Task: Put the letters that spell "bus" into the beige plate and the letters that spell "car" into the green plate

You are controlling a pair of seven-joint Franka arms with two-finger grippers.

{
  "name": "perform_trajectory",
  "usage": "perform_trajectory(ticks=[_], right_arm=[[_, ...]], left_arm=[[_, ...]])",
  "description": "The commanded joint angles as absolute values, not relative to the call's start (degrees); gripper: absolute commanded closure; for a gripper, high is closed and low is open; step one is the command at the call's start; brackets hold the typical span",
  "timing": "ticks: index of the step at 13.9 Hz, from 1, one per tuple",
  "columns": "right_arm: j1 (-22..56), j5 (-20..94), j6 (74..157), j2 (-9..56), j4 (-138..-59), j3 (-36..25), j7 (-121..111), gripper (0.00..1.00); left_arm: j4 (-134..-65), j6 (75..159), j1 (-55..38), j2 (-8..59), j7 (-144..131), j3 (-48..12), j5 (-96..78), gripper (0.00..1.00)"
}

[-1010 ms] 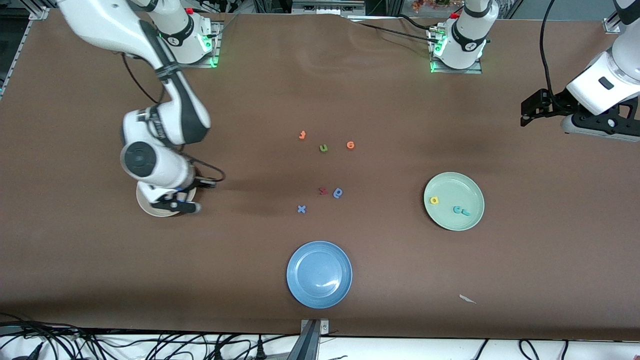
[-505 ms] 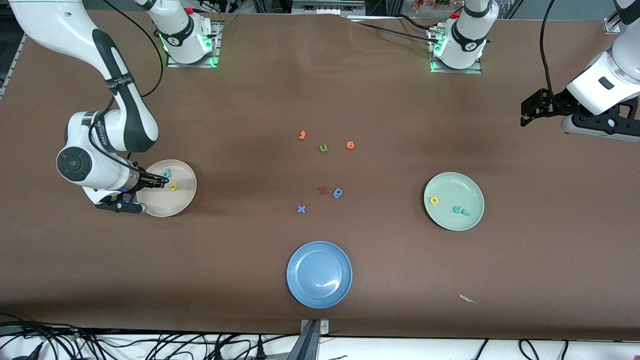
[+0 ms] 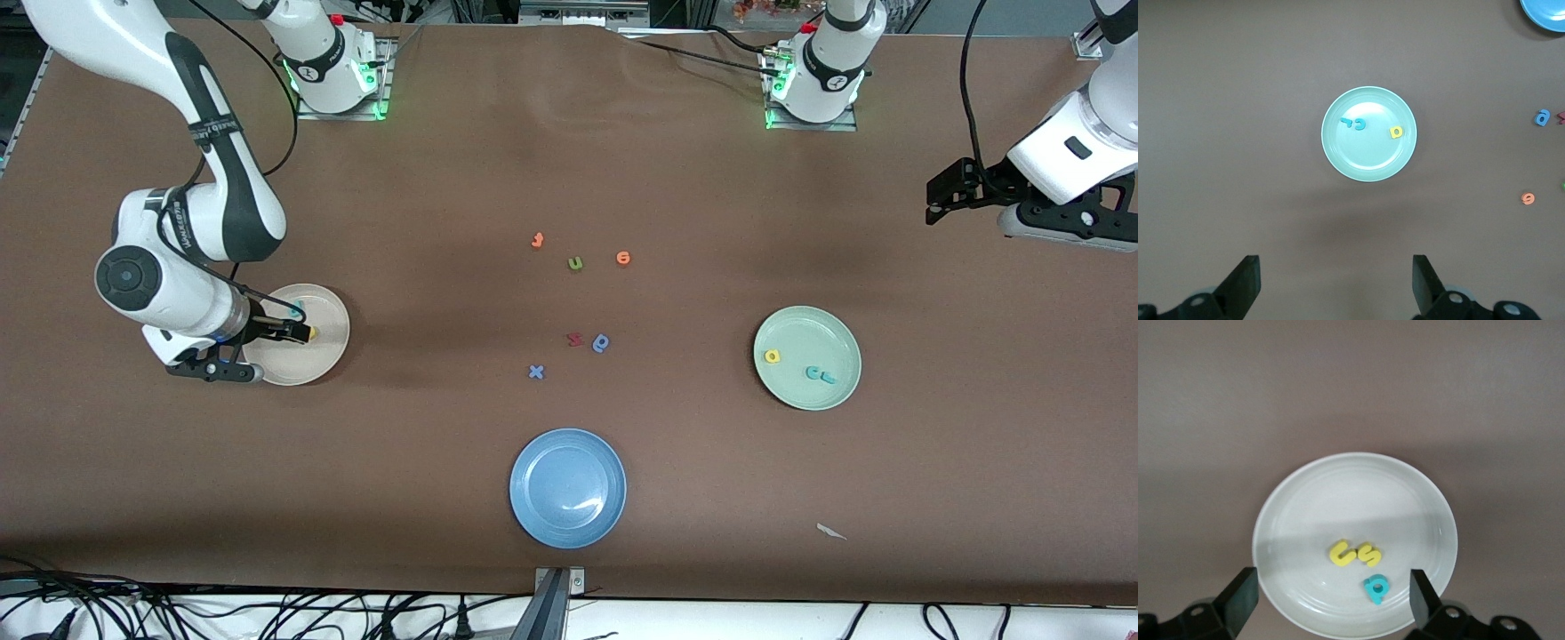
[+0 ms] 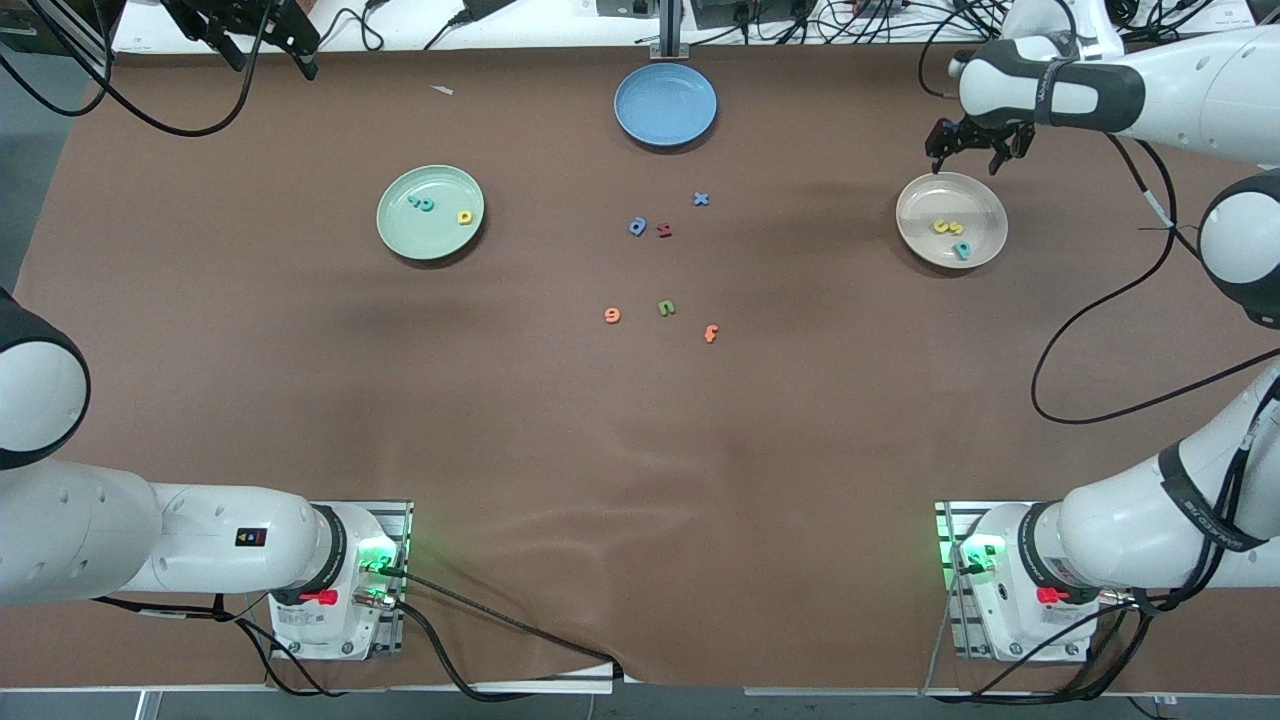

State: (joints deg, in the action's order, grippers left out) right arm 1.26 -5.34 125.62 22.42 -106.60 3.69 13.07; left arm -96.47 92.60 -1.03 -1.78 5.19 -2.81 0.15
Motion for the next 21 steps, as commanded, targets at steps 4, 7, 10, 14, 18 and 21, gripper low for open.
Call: perform_trajectory(ticks=[4, 7, 10, 14, 18, 21], right_arm=[[1.15, -2.81, 117.35, 12.59, -106.52, 3.69, 15.37, 0.0], [0.7, -2.64, 106.92, 10.02, -101.19, 3.69, 15.29, 0.0], [0.79, -2.29, 98.89, 8.97, -95.11, 3.69, 14.77, 0.0], [1.14, -2.2, 91.69, 5.71, -92.38, 2.82, 8.21, 0.0], [1.58, 0.34, 89.3, 4.48, -91.67, 0.62, 7.03, 0.0], [1.67, 0.79, 89.3, 4.74, -91.58, 0.62, 7.12, 0.0]], left_arm=[[-94.75, 91.32, -1.58, -1.05, 5.19, -2.29, -0.53, 0.0], [-94.75, 91.32, -1.49, -1.05, 5.19, -2.29, -0.53, 0.0], [-94.75, 91.32, -1.49, -1.05, 5.19, -2.29, -0.53, 0.0], [-94.75, 91.32, -1.49, -1.05, 5.19, -2.29, -0.53, 0.0], [-94.75, 91.32, -1.49, -1.05, 5.27, -2.29, -0.53, 0.0], [-94.75, 91.32, -1.49, -1.05, 5.19, -2.29, -0.53, 0.0]])
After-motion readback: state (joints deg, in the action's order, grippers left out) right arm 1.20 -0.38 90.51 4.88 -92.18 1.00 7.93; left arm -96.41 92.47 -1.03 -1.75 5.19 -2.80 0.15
